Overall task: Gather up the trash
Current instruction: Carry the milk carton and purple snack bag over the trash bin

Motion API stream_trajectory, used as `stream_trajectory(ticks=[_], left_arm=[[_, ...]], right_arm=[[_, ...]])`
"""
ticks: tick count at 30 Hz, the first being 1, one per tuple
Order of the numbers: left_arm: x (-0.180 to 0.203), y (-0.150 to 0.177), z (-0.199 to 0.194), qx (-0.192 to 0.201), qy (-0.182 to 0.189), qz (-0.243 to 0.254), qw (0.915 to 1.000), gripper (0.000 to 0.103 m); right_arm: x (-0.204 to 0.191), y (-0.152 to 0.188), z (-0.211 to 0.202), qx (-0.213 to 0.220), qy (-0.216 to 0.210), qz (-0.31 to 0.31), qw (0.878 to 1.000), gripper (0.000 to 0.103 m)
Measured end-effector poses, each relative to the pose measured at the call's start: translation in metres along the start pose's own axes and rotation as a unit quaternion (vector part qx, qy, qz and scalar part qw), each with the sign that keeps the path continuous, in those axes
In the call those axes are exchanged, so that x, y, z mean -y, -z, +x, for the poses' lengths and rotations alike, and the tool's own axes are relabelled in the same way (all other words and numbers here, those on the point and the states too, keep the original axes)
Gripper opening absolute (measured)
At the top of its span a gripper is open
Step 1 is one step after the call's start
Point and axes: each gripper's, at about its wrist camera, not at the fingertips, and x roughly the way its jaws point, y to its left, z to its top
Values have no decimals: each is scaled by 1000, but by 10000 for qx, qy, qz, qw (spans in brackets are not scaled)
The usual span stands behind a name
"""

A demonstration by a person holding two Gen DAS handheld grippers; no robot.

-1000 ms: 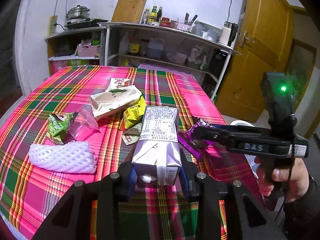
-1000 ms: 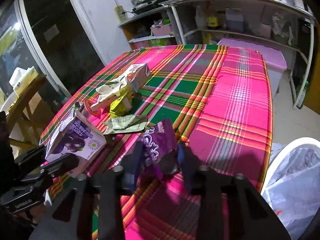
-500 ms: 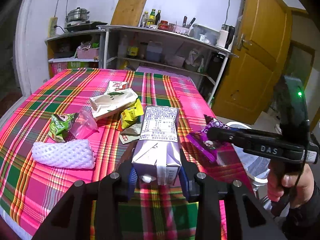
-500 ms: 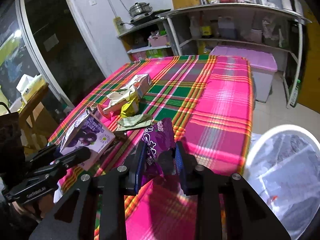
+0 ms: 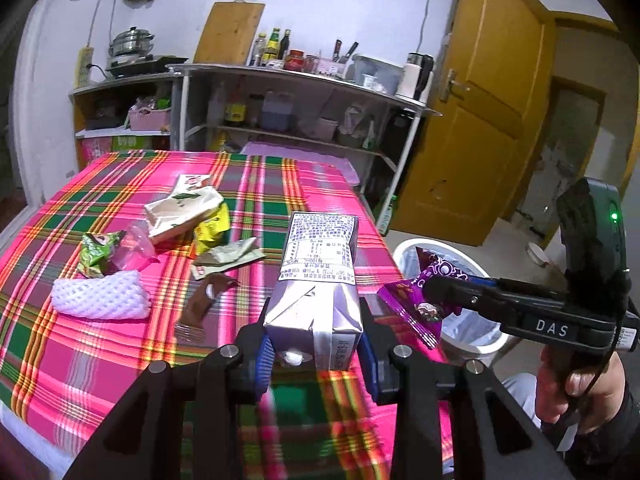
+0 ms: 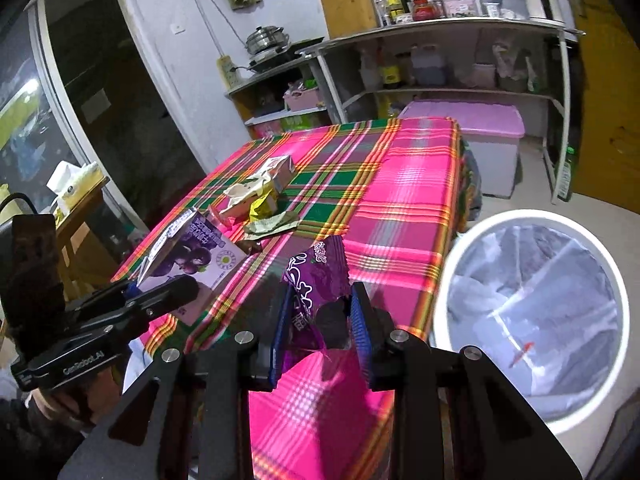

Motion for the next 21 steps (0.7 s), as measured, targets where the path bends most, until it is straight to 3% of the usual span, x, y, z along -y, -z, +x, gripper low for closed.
stream_trajectory(ticks=[21], left_arm=[[61,-3,27,-287,475,472,9973,36]], right_arm=[[60,23,-51,315,611,598,9958,30]])
